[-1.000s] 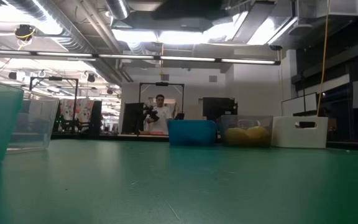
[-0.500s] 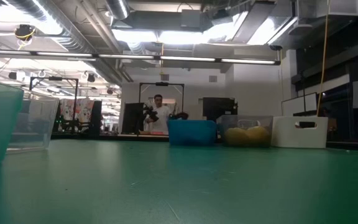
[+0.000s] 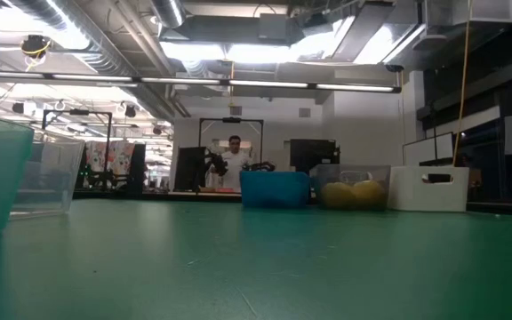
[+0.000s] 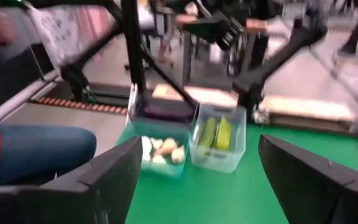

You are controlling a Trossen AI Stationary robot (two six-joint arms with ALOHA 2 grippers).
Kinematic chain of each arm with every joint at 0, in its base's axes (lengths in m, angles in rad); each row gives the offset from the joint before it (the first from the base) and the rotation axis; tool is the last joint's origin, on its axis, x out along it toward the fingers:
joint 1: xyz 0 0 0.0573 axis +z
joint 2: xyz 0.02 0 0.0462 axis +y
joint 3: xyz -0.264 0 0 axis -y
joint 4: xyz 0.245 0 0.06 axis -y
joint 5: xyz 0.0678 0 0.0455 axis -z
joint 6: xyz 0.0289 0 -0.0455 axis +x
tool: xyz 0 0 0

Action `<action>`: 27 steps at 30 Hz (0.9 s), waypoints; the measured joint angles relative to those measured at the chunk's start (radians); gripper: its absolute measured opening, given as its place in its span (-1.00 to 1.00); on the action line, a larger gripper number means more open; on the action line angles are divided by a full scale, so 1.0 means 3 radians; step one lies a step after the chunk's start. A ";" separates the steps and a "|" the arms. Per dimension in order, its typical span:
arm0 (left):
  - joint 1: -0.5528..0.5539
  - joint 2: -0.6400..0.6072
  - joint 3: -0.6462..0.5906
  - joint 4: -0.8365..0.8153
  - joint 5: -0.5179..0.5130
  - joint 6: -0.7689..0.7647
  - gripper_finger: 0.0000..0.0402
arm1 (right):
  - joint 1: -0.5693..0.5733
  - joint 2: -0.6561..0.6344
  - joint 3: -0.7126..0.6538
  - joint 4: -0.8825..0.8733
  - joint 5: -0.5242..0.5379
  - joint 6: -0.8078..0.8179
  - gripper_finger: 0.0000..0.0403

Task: Sort produce into baskets
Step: Return to Home Position

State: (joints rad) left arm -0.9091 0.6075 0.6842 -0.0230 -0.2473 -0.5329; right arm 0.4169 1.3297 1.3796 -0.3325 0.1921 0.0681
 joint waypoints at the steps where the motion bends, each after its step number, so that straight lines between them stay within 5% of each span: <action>1: -0.0019 -0.0107 0.0000 -0.0005 -0.0008 0.0258 0.48 | -0.0002 -0.0095 -0.0012 -0.0003 -0.0006 -0.0058 0.58; 9: -0.0050 -0.0940 0.0000 -0.0288 0.0035 0.1117 0.48 | 0.0005 -0.1012 -0.0211 0.0047 -0.0242 -0.0179 0.58; 17: -0.0050 -0.1339 0.0000 -0.0323 0.0538 0.1787 0.48 | 0.0005 -0.1789 -0.0927 0.0489 -0.0141 -0.0150 0.58; 22: -0.0050 -0.1475 0.0000 -0.0327 0.0928 0.1863 0.48 | 0.0005 -0.2247 -0.1573 0.0963 -0.0144 -0.0055 0.58; 27: -0.0050 -0.1600 0.0000 -0.0331 0.0973 0.1821 0.48 | 0.0005 -0.2726 -0.2066 0.1250 -0.0144 0.0019 0.58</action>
State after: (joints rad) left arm -0.9241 0.1274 0.6842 -0.1223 0.0446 0.0134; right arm 0.4183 0.5118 0.7597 0.0424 0.1490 0.0738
